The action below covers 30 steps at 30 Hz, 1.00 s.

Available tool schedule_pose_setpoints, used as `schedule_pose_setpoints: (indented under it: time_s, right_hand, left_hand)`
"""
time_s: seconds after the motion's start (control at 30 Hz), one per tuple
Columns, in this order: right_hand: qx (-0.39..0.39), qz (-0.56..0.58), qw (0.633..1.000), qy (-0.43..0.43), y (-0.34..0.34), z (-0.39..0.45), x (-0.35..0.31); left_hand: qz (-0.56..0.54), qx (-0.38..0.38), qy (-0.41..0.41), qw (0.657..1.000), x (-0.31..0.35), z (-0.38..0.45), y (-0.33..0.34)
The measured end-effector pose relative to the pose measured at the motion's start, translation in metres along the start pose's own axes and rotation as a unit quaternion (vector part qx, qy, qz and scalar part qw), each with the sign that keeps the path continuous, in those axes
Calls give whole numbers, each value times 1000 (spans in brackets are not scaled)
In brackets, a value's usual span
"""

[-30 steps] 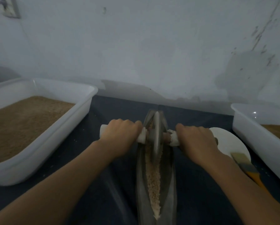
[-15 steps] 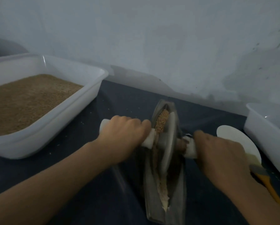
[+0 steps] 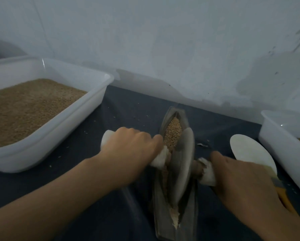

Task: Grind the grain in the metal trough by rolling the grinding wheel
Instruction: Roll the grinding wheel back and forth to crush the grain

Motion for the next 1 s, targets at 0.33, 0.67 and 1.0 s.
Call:
schedule_pose_setpoints:
  time_s: [0.33,0.67,1.0]
  right_hand:
    - [30,-58,997,44,23,53,20]
    - [26,-46,999,13,0,26,7]
    - [28,-33,999,18,7,29,9]
  left_hand:
    - [51,17,-47,997,-17,44,13]
    - [-5,-2,-48,999,-14,23,13]
    - [13,19,-51,998,-10,10,15]
Point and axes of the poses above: each hand's wrist, its own z-axis towards the middle knuckle, its own y-axis out of the palm, x = y × z, the point moved 5 cm from there along z, towards the middle knuckle, and after that the axes turned 9 degrees about -x, right-handed, at the moved point
